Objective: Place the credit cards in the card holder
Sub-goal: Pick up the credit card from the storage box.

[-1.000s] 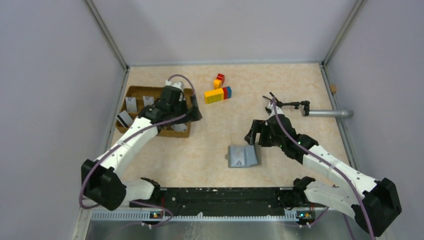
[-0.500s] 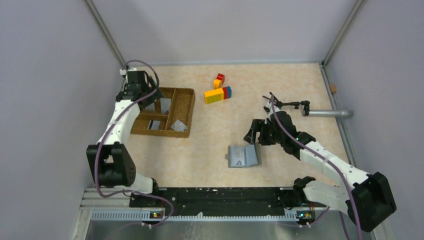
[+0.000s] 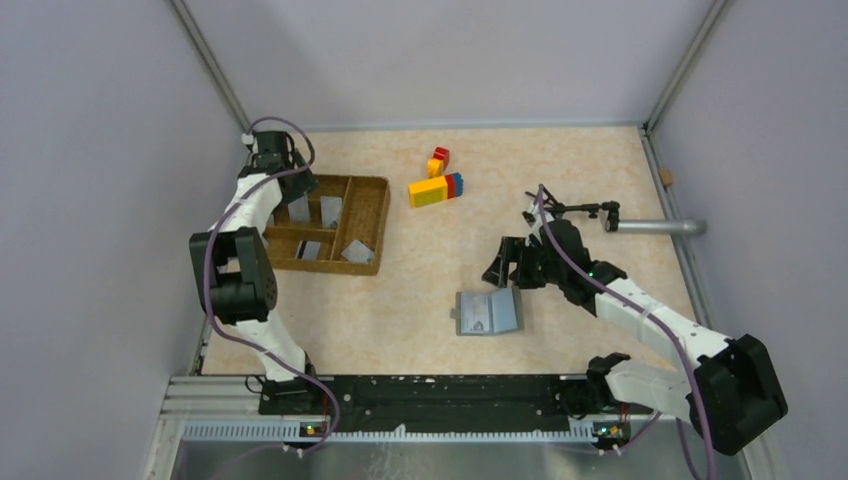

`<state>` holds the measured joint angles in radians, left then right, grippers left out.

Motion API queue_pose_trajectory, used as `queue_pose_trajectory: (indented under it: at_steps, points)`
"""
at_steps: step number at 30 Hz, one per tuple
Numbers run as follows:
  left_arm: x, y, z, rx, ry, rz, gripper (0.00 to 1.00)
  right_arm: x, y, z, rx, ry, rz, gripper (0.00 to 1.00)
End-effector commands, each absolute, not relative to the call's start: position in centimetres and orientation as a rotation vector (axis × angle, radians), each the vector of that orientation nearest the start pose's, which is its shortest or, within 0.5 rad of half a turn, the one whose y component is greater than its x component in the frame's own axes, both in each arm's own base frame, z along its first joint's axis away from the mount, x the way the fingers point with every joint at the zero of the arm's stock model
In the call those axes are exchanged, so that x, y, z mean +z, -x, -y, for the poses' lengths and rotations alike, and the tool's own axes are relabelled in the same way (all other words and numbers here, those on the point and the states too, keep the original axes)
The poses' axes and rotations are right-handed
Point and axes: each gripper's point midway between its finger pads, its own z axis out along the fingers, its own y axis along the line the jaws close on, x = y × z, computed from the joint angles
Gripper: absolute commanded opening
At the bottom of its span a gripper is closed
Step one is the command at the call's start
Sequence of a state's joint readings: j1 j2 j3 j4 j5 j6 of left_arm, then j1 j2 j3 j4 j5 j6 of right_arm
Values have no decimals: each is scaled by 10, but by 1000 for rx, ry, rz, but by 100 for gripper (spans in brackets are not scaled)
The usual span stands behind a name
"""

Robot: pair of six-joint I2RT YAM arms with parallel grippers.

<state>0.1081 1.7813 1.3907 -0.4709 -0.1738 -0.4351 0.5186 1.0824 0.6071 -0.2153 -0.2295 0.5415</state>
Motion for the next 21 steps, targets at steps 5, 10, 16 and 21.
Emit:
queue_pose_trajectory:
  at_steps: [5,10,16,21]
  points:
    - [124,-485,-76,93,674,-2284,84,112,-239,-206,823,115,-2336,75]
    - [115,-487,-79,98,679,-2307,80,110,-239,-205,825,105,-2340,75]
    - [108,-484,-81,111,680,-2336,74,110,-238,-205,831,97,-2344,74]
    - [108,-480,-83,125,673,-2342,70,108,-236,-205,841,85,-2349,74]
